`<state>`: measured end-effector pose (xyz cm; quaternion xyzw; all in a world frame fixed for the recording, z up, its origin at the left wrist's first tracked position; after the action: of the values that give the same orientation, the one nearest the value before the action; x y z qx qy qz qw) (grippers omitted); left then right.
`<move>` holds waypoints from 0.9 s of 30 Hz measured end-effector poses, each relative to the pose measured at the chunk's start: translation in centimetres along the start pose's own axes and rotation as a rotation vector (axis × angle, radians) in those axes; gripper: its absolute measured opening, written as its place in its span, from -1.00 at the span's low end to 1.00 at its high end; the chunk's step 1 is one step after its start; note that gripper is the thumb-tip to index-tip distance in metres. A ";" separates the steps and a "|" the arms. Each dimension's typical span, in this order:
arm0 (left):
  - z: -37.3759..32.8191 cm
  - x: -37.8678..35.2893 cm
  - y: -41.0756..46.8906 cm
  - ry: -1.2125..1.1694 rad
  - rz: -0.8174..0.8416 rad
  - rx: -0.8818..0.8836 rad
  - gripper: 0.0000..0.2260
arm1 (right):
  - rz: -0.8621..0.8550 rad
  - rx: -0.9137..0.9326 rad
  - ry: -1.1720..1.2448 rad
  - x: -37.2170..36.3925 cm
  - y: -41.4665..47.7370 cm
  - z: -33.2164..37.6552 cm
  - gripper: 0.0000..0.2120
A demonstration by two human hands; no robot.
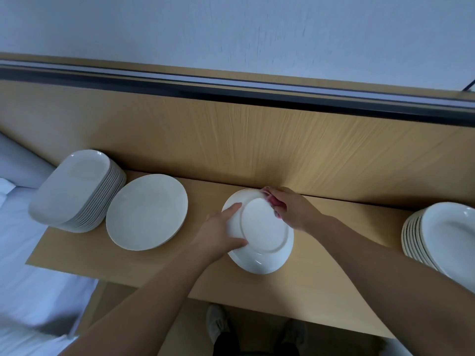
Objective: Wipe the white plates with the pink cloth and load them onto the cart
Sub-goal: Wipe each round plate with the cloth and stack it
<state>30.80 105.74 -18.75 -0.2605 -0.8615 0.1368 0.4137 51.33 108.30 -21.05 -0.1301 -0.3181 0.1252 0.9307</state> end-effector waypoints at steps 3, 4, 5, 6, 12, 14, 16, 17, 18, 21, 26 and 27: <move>0.1 -0.2 0.2 -0.015 0.016 0.025 -0.24 | 0.075 0.081 -0.038 -0.4 0.8 0.9 -0.49; 0.2 -0.3 0.2 -0.028 0.010 0.030 -0.23 | 0.095 0.105 -0.054 -0.6 1.0 1.2 -0.50; 0.3 -0.4 0.3 -0.043 -0.001 0.041 -0.22 | 0.106 0.123 -0.067 -0.7 1.2 1.3 -0.51; 0.4 -0.5 0.3 -0.053 -0.014 0.053 -0.20 | 0.111 0.135 -0.070 -0.7 1.3 1.5 -0.51; 0.6 -1.5 -0.5 -0.084 -0.064 0.092 -0.21 | 0.015 0.006 -0.037 -0.4 0.6 -1.3 -0.56; 0.5 -1.6 -0.9 -0.092 -0.079 0.099 -0.21 | -0.092 -0.071 -0.047 -0.5 -1.1 -3.1 -0.60; 0.5 -1.8 -1.4 -0.118 -0.094 0.112 -0.22 | -0.176 -0.134 -0.022 -1.3 -3.9 -4.7 -0.56; 0.5 -2.0 -1.6 -0.120 -0.097 0.116 -0.22 | -0.196 -0.145 0.011 -1.9 -5.1 -5.3 -0.53; 0.5 -2.3 -1.9 -0.111 -0.094 0.115 -0.22 | -0.208 -0.143 0.047 -2.4 -6.0 -5.5 -0.51; 1.0 -2.7 -2.4 -0.193 -0.089 0.106 -0.29 | -0.208 -0.117 0.085 -2.1 -5.7 -5.4 -0.54; 1.2 -1.5 -2.2 -0.310 -0.076 0.131 -0.45 | -0.068 -0.058 0.133 -0.1 -3.0 -3.7 -0.58; 1.0 -1.5 -2.1 -0.287 -0.080 0.129 -0.43 | -0.045 -0.047 0.106 0.0 -2.7 -3.6 -0.57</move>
<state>30.06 103.16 -19.40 -0.1768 -0.9108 0.2110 0.3076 54.00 105.21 -22.95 -0.1511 -0.2738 0.0896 0.9456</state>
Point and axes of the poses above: each hand's wrist, its own y-axis towards the middle knuckle, its own x-axis out of the back of the hand, z = x × y, the point moved 7 cm from there along y, towards the middle knuckle, and after that the axes turned 2 degrees about y, right-handed, at the moved point
